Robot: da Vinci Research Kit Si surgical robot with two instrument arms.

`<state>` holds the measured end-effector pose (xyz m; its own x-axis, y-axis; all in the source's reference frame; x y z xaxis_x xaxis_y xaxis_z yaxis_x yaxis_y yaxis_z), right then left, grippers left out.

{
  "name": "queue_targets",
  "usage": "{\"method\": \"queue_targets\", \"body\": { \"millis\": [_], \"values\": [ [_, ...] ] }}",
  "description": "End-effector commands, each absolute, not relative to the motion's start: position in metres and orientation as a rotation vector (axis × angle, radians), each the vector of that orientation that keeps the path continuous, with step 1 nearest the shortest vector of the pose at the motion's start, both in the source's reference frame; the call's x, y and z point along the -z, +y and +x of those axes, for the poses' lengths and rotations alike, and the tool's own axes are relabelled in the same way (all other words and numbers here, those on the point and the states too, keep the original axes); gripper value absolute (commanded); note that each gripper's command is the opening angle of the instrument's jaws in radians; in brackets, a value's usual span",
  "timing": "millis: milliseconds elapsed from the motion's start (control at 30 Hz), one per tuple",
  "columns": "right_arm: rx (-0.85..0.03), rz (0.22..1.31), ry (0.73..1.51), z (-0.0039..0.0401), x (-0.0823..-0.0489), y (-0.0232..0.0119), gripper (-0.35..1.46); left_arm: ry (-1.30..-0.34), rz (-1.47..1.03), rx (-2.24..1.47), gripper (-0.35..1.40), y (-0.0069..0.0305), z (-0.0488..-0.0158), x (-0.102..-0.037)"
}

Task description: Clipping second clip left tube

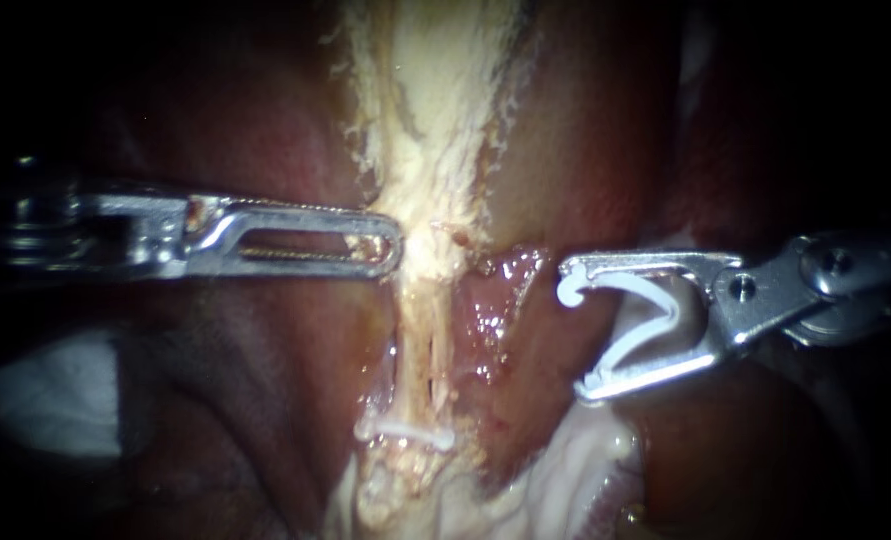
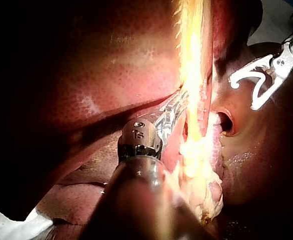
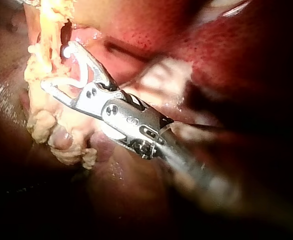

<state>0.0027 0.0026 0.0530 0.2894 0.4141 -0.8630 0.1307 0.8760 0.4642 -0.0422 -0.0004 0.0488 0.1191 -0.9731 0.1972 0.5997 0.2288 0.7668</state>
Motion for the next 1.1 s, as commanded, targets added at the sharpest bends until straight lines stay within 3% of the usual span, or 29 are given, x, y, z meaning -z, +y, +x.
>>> {"method": "queue_targets", "body": {
  "millis": [33, 1100],
  "values": [
    [-0.200, 0.502, 1.278, 0.0027, -0.0529, 0.0026, 0.60, -0.787, 0.588, 1.252, -0.35, -0.0004, -0.0422, -0.0488],
    [-0.219, 0.510, 1.276, 0.0042, -0.0529, 0.0016, 0.59, -0.788, 0.604, 1.252, -0.35, 0.0006, -0.0382, -0.0430]
  ]
}}
